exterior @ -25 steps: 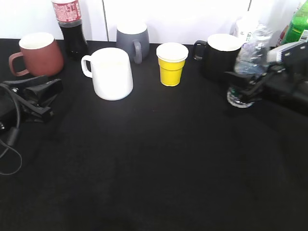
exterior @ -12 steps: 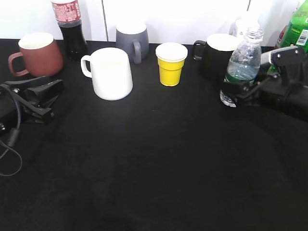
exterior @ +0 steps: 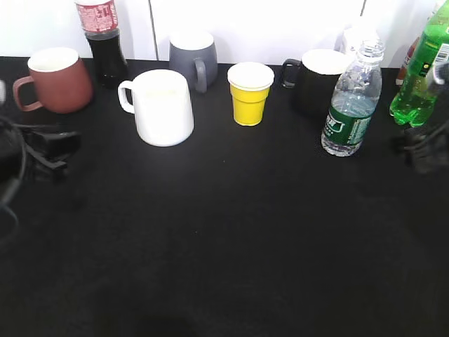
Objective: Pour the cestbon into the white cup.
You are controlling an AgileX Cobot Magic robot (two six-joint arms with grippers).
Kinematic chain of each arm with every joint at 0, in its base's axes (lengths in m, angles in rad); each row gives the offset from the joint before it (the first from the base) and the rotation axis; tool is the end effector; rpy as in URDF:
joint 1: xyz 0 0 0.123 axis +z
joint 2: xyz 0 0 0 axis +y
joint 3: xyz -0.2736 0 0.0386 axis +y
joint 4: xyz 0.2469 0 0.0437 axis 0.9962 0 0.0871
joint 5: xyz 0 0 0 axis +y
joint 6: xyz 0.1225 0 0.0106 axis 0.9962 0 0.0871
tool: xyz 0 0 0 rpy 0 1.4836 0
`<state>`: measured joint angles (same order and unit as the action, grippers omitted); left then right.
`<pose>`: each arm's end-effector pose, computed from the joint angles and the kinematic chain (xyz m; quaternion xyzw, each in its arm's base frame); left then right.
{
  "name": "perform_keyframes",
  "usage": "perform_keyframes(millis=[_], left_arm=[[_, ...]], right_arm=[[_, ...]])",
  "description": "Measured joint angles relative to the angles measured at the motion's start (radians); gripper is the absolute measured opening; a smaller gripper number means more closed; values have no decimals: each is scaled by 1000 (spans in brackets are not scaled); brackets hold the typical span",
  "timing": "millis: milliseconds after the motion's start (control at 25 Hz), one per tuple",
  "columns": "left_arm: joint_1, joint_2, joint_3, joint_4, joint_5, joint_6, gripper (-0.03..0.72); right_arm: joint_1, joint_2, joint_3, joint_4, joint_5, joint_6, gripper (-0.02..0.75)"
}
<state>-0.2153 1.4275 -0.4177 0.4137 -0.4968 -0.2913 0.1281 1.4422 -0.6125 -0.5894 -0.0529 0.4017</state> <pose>0.2641 -0.0818 0.1596 0.1734 0.8298 -0.1178 0.5172 0.2933 0.0414 0.1675 -0.1484 0.8941 0.0009 0.4226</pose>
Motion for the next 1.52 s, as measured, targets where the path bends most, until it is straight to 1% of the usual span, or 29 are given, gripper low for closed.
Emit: perform_keyframes(millis=[40, 120, 160, 240, 280, 320, 400, 440, 480, 520, 560, 640, 680, 760, 800, 840, 960, 1160, 1200, 1240, 1280, 1320, 1440, 1480, 1520], left_arm=[[-39, -62, -43, -25, 159, -2, 312], [-120, -180, -137, -122, 497, -2, 312], [-160, -253, -187, -168, 649, -2, 312], [-214, -408, -260, -200, 889, -3, 312], [-224, -490, -280, -223, 1003, -3, 312], [-225, -589, -286, -231, 1077, -3, 312], [-227, -779, -286, -238, 1262, 3, 312], [-227, -859, -286, -257, 1351, 43, 312], [-227, -933, -286, -295, 1422, 106, 312], [-227, -1009, -286, -345, 1476, 166, 312], [-227, -1071, -286, -378, 1511, 200, 312], [-227, -1174, -279, -398, 1559, 224, 312], [-227, -1220, -250, -400, 1573, 229, 312], [-228, -1295, -160, -407, 1590, 233, 312], [-228, -1322, -117, -414, 1579, 235, 312], [-228, -1330, -104, -414, 1575, 238, 312], [-228, -1333, -100, -429, 1564, 263, 312], [-228, -1334, -99, -432, 1563, 267, 312], [-222, -1334, -99, -433, 1563, 267, 312], [-192, -1334, -99, -434, 1563, 267, 312], [-149, -1334, -99, -434, 1563, 267, 312], [-97, -1336, -99, -434, 1563, 267, 312], [66, -1427, -99, -434, 1564, 267, 312], [132, -1434, -99, -434, 1563, 267, 312], [182, -1434, -99, -434, 1562, 268, 312]], right_arm=[[54, -44, -30, 30, 111, 7, 613], [141, -120, -76, 126, 257, 11, 597], [174, -163, -91, 156, 328, 12, 596], [214, -275, -101, 178, 468, 6, 595], [231, -355, -101, 200, 550, -11, 595], [249, -465, -101, 250, 634, -52, 595], [264, -708, -101, 406, 802, -150, 594], [264, -825, -102, 468, 893, -177, 594], [264, -929, -101, 513, 973, -189, 594], [264, -1032, -93, 530, 1051, -195, 594], [264, -1119, -70, 535, 1108, -197, 594], [264, -1281, 10, 538, 1191, -199, 594], [265, -1350, 52, 538, 1210, -199, 594], [265, -1445, 74, 525, 1188, -199, 594], [265, -1448, 94, 523, 1146, -200, 594], [265, -1448, 108, 528, 1120, -208, 594], [265, -1450, 109, 533, 1110, -216, 594], [265, -1450, 109, 538, 1107, -218, 594], [264, -1450, 109, 538, 1106, -218, 594], [252, -1450, 109, 538, 1105, -218, 594], [214, -1450, 109, 540, 1105, -218, 594], [156, -1451, 109, 541, 1105, -218, 594], [-76, -1451, 109, 541, 1102, -218, 593], [-139, -1451, 109, 542, 1100, -219, 593], [-174, -1451, 109, 542, 1100, -219, 593]])
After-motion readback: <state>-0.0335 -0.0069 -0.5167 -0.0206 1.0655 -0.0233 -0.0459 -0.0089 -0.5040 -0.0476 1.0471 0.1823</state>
